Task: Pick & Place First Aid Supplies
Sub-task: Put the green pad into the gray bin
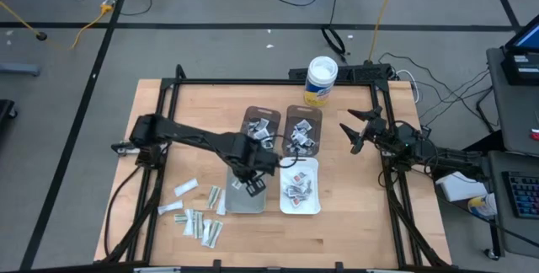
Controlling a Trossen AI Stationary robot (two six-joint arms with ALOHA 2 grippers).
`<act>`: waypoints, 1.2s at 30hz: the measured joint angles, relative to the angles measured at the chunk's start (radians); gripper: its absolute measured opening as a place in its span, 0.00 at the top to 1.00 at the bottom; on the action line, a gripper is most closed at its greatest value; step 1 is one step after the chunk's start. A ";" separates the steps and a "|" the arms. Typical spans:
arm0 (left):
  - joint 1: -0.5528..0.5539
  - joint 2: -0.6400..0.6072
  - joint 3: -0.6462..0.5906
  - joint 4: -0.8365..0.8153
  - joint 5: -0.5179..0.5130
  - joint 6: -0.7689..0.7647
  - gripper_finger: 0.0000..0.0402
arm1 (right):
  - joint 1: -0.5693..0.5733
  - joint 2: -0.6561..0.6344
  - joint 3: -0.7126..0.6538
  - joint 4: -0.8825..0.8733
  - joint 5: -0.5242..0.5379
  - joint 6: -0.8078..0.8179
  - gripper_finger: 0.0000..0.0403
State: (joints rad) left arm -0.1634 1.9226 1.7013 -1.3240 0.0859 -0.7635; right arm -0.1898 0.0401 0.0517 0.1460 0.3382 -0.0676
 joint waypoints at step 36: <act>-0.018 0.055 -0.227 0.287 -0.025 0.070 0.67 | 0.000 0.000 0.000 0.000 0.000 0.000 0.31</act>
State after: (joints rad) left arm -0.1818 1.9774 1.4746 -1.0374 0.0611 -0.6933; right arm -0.1898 0.0399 0.0520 0.1460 0.3382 -0.0674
